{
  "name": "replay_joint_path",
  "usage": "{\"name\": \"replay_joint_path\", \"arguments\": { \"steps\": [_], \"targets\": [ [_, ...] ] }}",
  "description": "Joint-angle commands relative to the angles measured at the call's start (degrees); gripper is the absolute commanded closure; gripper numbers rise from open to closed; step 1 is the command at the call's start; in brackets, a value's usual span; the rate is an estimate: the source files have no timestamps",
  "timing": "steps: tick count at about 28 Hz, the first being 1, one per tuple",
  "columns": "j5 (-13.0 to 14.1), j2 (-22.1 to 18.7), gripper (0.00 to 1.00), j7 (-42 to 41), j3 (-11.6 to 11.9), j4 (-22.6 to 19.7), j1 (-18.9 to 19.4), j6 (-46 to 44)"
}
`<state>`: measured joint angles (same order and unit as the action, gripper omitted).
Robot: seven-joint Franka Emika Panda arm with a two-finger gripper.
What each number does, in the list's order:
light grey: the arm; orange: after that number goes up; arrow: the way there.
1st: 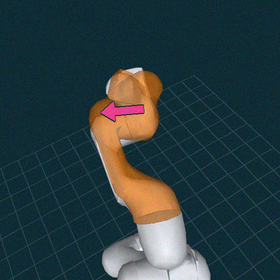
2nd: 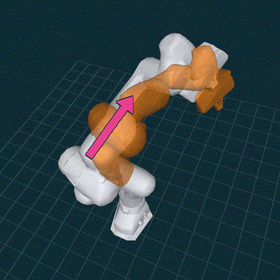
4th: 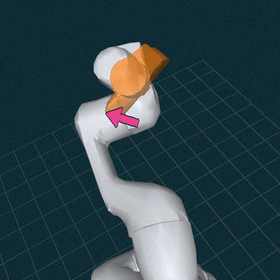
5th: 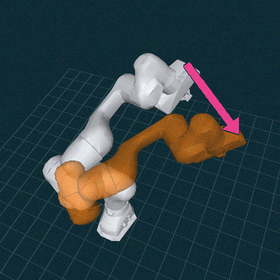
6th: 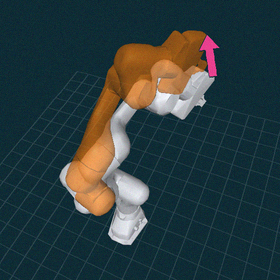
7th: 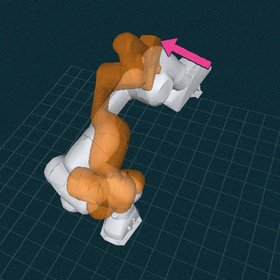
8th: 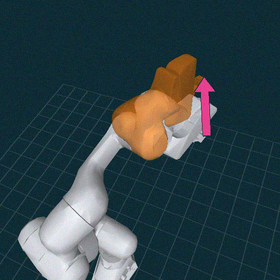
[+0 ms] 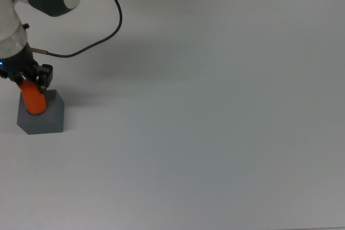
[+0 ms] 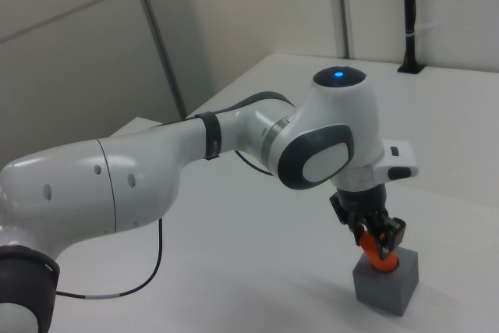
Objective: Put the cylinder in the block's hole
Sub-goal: 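Lower the cylinder into the hole of the grey block, then open the gripper to release the cylinder in the hole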
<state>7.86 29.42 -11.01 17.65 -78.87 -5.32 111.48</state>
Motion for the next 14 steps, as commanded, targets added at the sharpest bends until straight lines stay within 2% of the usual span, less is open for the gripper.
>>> {"name": "replay_joint_path", "arguments": {
  "steps": [1,5,6,7,8,9,10,11,14],
  "targets": [
    [-1.44,-0.86,0.98,-1.03,0.10,-1.99,0.92,0.31],
    [-1.45,-0.95,0.96,-1.03,0.10,-1.99,0.93,-0.30],
    [-1.45,-0.95,0.89,-1.03,0.10,-1.99,0.93,-0.30],
    [-1.45,-0.95,0.79,-1.03,0.10,-1.90,0.93,-0.30],
    [-1.45,-0.95,0.58,-1.03,0.10,-1.90,0.93,-0.30],
    [-1.45,-0.95,0.30,-1.03,0.10,-1.81,0.93,-0.30],
    [-1.45,-0.95,0.07,-0.94,0.10,-1.72,0.93,-0.30],
    [-1.45,-1.04,0.00,-0.94,0.19,-1.64,0.93,-0.30],
    [-1.36,-1.56,0.00,-0.94,0.19,-1.37,0.84,-0.39]
  ]
}}
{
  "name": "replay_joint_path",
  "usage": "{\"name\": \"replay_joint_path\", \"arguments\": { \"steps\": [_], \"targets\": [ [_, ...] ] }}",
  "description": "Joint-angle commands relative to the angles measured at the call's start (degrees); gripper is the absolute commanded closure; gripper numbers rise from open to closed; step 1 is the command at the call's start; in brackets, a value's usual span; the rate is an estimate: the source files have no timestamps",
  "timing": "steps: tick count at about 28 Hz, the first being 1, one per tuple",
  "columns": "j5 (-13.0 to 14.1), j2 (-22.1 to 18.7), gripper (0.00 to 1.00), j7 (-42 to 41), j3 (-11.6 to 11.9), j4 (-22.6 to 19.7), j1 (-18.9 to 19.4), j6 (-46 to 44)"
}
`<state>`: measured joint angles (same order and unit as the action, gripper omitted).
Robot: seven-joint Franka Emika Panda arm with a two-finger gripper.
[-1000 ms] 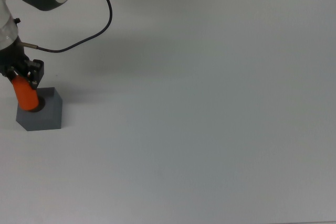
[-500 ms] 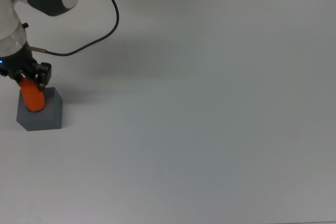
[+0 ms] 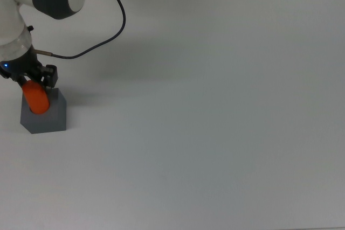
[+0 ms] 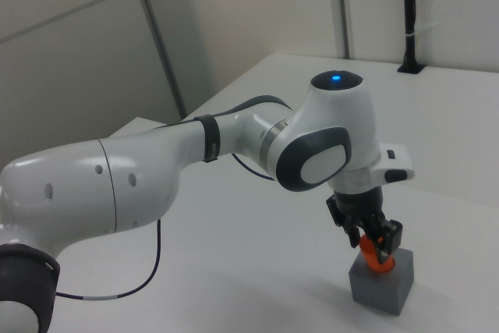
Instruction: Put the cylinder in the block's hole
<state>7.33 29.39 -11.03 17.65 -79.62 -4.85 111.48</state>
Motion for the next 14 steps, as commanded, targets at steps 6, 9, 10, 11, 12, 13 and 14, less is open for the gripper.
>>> {"name": "replay_joint_path", "arguments": {
  "steps": [6,9,10,11,12,13,14],
  "targets": [
    [-0.82,-4.16,0.00,-0.66,0.19,-0.45,0.54,-0.56],
    [-0.65,-6.36,0.00,-0.66,0.10,-0.36,0.81,-1.96],
    [-0.65,-6.89,0.00,-0.66,0.10,-0.36,0.81,-2.40],
    [-0.56,-7.33,0.00,-0.66,0.10,-0.36,0.81,-2.84],
    [-0.56,-8.29,0.00,-0.66,0.10,-0.36,0.89,-3.63],
    [-0.65,-8.82,0.00,-0.66,0.10,-0.36,1.07,-3.90],
    [-0.65,-9.26,0.00,-0.75,0.10,-0.36,1.42,-4.25]
  ]
}}
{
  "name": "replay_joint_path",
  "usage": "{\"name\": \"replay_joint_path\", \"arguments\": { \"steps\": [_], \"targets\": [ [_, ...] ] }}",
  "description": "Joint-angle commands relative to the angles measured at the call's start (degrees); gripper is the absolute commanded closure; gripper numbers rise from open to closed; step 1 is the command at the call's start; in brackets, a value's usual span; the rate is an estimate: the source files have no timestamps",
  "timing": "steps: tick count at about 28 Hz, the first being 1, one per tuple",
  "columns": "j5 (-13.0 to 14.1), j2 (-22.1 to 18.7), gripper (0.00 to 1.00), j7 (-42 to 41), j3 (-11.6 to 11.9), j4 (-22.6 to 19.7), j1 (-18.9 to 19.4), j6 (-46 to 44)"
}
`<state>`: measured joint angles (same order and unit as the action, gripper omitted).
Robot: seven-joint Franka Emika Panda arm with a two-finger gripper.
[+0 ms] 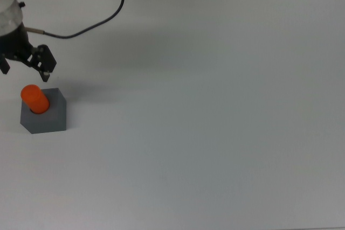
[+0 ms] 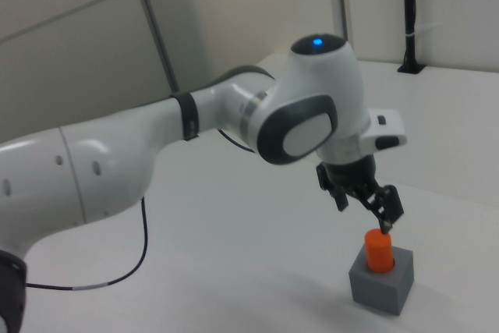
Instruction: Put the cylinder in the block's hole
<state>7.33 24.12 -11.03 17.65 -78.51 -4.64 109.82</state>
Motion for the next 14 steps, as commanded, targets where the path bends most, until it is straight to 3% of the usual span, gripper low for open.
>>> {"name": "replay_joint_path", "arguments": {
  "steps": [1,9,14],
  "targets": [
    [-0.74,-4.34,0.00,-0.75,0.10,-1.47,1.65,-2.94],
    [-0.74,-5.58,0.00,-1.01,0.10,-0.51,2.97,-7.34],
    [-2.58,-5.22,0.00,-1.63,0.10,-0.77,6.75,-7.51]
  ]
}}
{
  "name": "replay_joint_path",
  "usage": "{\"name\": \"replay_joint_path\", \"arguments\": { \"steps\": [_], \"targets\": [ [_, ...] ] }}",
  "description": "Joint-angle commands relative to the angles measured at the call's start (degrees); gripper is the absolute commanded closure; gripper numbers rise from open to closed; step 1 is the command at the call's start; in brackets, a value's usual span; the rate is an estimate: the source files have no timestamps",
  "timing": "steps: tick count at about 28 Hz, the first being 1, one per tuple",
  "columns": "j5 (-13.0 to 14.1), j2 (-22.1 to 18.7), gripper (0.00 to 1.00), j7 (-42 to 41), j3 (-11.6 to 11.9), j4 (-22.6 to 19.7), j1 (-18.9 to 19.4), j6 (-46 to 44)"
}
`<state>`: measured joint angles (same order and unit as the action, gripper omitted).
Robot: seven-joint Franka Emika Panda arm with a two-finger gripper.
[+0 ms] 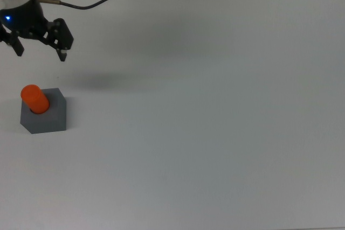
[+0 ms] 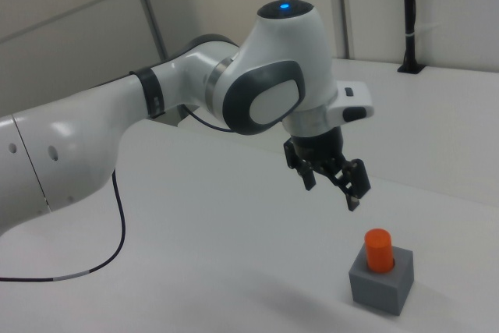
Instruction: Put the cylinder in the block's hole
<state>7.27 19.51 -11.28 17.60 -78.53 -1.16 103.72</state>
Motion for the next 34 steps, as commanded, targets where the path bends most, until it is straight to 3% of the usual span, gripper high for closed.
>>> {"name": "replay_joint_path", "arguments": {
  "steps": [1,9,34],
  "targets": [
    [-3.13,-0.61,0.00,-1.38,0.07,-0.84,3.88,-1.41],
    [-3.75,-0.44,0.00,-1.11,0.07,-1.01,7.57,-4.13],
    [-3.93,-0.35,0.00,-0.94,-0.37,-1.19,7.57,-5.63]
  ]
}}
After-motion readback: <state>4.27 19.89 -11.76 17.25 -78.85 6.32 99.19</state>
